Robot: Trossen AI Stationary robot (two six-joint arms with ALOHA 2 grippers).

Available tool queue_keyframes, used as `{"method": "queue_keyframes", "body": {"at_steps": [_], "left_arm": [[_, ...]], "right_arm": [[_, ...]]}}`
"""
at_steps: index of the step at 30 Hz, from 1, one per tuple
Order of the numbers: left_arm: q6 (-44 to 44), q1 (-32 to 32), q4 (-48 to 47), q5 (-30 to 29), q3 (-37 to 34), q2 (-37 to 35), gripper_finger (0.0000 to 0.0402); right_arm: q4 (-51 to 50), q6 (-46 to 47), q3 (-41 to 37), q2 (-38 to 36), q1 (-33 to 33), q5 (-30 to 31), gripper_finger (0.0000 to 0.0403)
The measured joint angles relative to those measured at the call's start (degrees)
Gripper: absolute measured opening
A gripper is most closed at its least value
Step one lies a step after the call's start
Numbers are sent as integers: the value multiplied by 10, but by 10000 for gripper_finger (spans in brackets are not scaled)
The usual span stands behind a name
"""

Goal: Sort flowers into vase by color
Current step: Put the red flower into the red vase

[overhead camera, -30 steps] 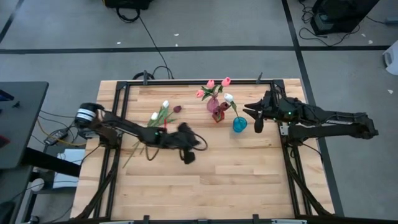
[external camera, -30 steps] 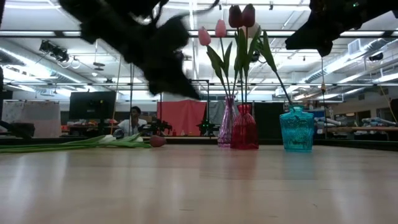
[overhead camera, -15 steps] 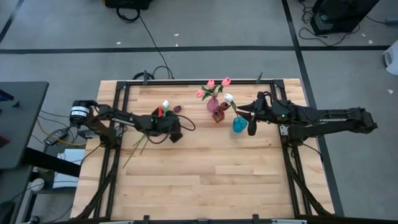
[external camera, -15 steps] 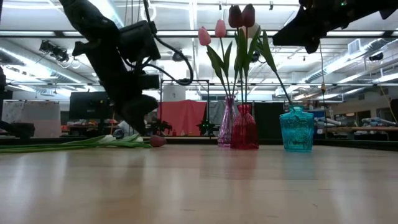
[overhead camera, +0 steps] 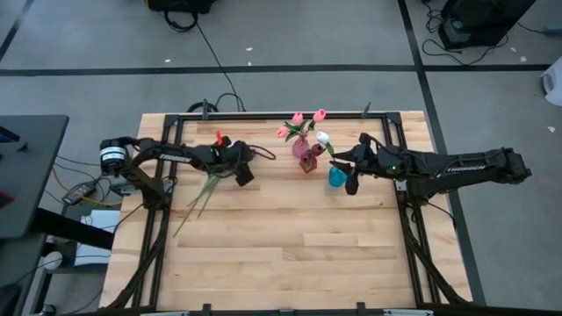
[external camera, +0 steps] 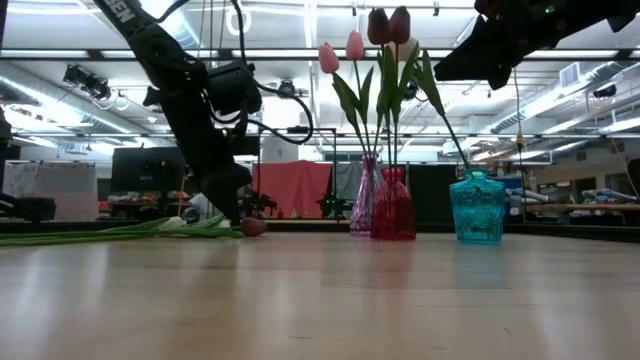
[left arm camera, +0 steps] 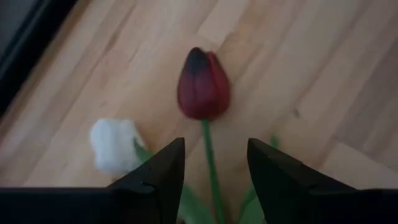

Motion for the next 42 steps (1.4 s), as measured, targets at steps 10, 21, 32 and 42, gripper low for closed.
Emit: {"method": "queue_keyframes", "body": {"at_steps": [10,21,32,42], "left_arm": [[33,44,13,51,0,8,147],[61,49,60,75,2,66,45],[31,11,70,238,-1,-63,14],[27,-96,387,457,0,-99,22]], "right_arm": [[2,-4,0,-1,10,0,113],[6,0,0,-1,26,0,113],[-47,39,0,-58,26,-2,113],[19,32,0,-83,26,-118,113]]}}
